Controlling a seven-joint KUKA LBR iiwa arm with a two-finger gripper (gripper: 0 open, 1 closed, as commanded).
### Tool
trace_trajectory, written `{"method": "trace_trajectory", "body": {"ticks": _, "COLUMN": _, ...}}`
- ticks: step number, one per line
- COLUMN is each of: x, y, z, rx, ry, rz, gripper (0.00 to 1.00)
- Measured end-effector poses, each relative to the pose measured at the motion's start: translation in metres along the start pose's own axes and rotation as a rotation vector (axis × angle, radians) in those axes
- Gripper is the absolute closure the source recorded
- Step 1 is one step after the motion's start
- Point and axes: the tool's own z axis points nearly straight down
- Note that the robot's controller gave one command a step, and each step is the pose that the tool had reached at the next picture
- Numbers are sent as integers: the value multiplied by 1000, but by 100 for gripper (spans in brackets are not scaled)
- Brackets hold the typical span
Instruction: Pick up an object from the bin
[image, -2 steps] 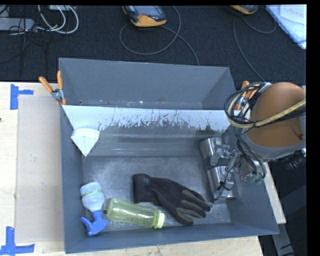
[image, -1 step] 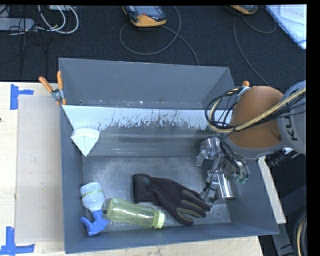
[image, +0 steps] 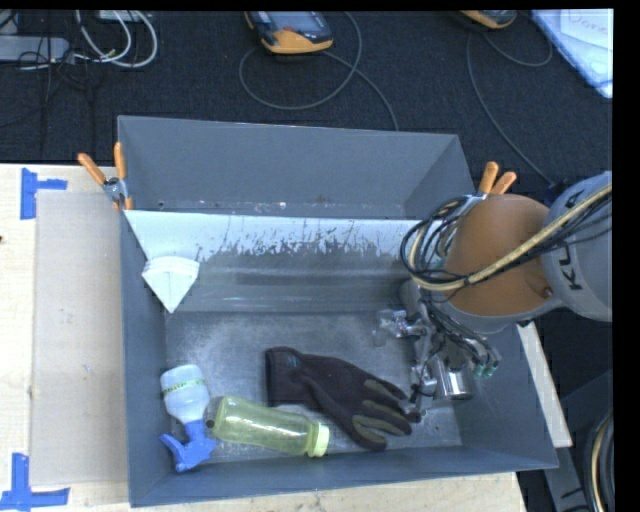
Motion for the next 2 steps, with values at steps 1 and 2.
{"method": "trace_trajectory", "body": {"ticks": 1, "x": 11, "y": 26, "z": 35, "rx": 1, "ry": 3, "rz": -183, "gripper": 0}}
{"method": "trace_trajectory", "body": {"ticks": 2, "x": 8, "y": 51, "z": 55, "rx": -1, "ry": 0, "rz": -75, "gripper": 100}}
